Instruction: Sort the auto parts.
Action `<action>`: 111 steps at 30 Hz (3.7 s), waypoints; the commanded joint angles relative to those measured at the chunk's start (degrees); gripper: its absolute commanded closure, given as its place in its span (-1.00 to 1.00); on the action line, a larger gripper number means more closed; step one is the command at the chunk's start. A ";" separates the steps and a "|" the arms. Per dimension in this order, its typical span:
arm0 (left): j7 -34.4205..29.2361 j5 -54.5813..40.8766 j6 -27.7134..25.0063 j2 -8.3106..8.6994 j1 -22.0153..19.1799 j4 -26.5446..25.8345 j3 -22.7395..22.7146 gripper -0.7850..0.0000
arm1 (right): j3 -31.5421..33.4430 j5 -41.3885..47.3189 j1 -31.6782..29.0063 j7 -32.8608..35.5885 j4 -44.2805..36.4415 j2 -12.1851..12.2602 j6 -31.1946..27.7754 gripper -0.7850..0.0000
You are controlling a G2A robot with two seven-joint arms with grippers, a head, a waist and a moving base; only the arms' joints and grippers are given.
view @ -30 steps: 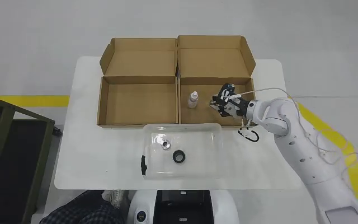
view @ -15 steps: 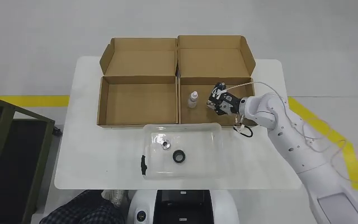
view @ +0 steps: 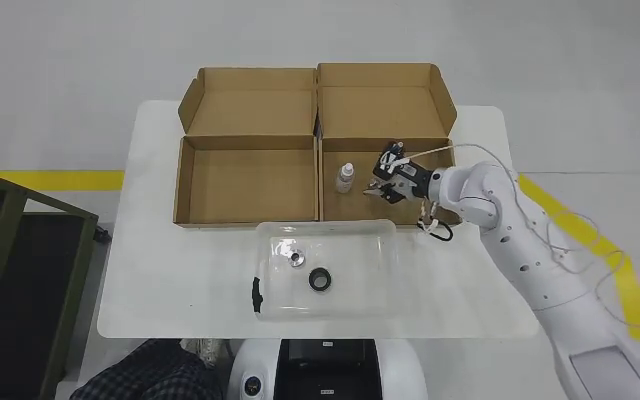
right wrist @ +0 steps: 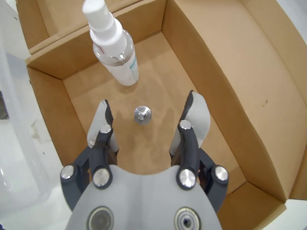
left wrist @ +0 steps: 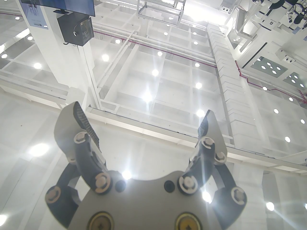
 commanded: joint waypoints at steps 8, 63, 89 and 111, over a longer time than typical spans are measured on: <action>0.00 0.00 0.00 0.00 0.00 0.00 0.00 -1.00 | 7.49 0.19 -7.17 -0.38 -13.22 2.31 -1.89 -0.69; 0.00 0.00 0.00 0.00 0.00 0.00 0.00 -1.00 | -4.93 -11.88 -19.87 -2.29 -28.07 1.99 -4.93 -0.54; 0.00 0.00 0.00 0.00 0.00 0.00 0.00 -1.00 | -11.54 -13.18 -16.76 -3.65 -19.68 -0.26 -4.41 0.08; 0.00 0.00 0.00 0.00 0.00 0.00 0.00 -1.00 | -4.81 -11.11 -18.77 -6.55 -26.13 0.92 -5.40 1.00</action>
